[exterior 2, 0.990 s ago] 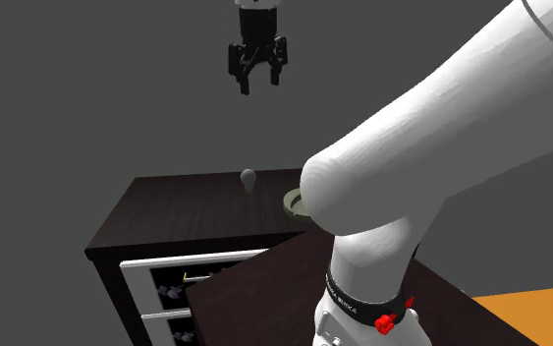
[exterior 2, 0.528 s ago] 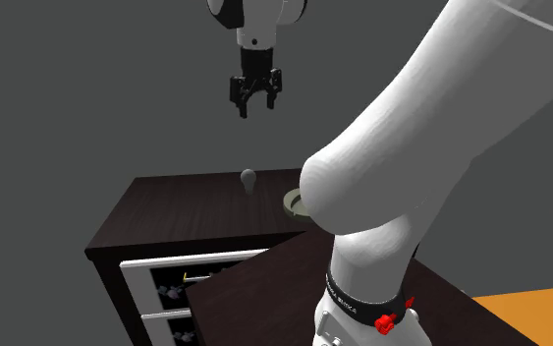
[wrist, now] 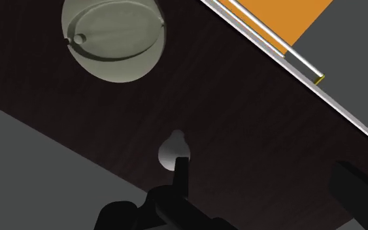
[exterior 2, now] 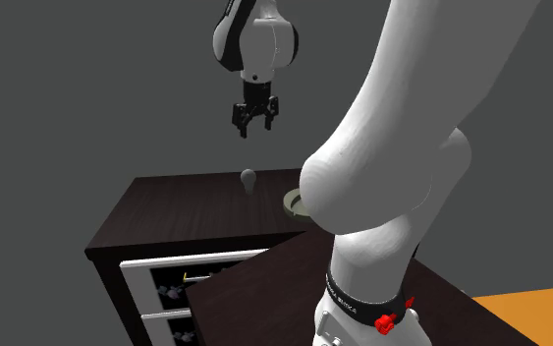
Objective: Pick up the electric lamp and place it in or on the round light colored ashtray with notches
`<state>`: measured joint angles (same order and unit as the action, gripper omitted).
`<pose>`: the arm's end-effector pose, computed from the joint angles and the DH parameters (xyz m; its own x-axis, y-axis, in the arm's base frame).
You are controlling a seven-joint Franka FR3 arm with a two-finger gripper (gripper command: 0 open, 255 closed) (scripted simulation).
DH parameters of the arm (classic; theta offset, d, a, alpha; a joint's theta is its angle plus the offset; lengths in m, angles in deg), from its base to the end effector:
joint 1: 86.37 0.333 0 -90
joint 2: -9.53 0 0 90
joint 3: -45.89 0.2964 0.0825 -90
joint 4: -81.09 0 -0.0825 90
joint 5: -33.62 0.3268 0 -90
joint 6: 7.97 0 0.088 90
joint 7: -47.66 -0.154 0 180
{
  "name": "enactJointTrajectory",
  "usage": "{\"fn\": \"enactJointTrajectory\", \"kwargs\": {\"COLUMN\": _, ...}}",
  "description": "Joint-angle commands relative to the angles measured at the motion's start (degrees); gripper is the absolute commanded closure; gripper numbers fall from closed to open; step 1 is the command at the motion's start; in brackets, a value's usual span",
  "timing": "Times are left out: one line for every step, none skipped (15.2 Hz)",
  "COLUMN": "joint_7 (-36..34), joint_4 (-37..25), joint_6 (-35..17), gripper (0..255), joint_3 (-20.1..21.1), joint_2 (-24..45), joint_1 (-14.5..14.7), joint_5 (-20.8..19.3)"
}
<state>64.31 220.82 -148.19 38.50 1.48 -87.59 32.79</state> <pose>0.4440 -0.0673 0.3426 0.9781 0.1511 0.1434 0.1475 -0.9884 0.0354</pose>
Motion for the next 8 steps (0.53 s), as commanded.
{"fn": "enactJointTrajectory", "kwargs": {"joint_7": 1.19, "joint_4": -1.99, "joint_6": -2.96, "gripper": 0, "joint_3": -0.47, "joint_2": 4.67, "joint_1": 0.15, "joint_5": 1.67}}
{"fn": "enactJointTrajectory", "kwargs": {"joint_7": 2.01, "joint_4": -2.97, "joint_6": -4.37, "gripper": 0, "joint_3": -0.67, "joint_2": 6.98, "joint_1": 0.12, "joint_5": 2.68}}
{"fn": "enactJointTrajectory", "kwargs": {"joint_7": 2.88, "joint_4": -4.04, "joint_6": -5.69, "gripper": 0, "joint_3": -0.81, "joint_2": 9.3, "joint_1": 0.06, "joint_5": 3.77}}
{"fn": "enactJointTrajectory", "kwargs": {"joint_7": 3.81, "joint_4": -5.18, "joint_6": -6.92, "gripper": 0, "joint_3": -0.86, "joint_2": 11.63, "joint_1": -0.07, "joint_5": 4.93}}
{"fn": "enactJointTrajectory", "kwargs": {"joint_7": 4.76, "joint_4": -6.41, "joint_6": -8.07, "gripper": 0, "joint_3": -0.84, "joint_2": 13.96, "joint_1": -0.25, "joint_5": 6.15}}
{"fn": "enactJointTrajectory", "kwargs": {"joint_7": 5.73, "joint_4": -7.72, "joint_6": -9.12, "gripper": 0, "joint_3": -0.72, "joint_2": 16.28, "joint_1": -0.51, "joint_5": 7.39}}
{"fn": "enactJointTrajectory", "kwargs": {"joint_7": 6.7, "joint_4": -9.11, "joint_6": -10.09, "gripper": 0, "joint_3": -0.49, "joint_2": 18.6, "joint_1": -0.87, "joint_5": 8.63}}
{"fn": "enactJointTrajectory", "kwargs": {"joint_7": 7.64, "joint_4": -10.57, "joint_6": -10.96, "gripper": 0, "joint_3": -0.2, "joint_2": 20.92, "joint_1": -1.28, "joint_5": 9.84}}
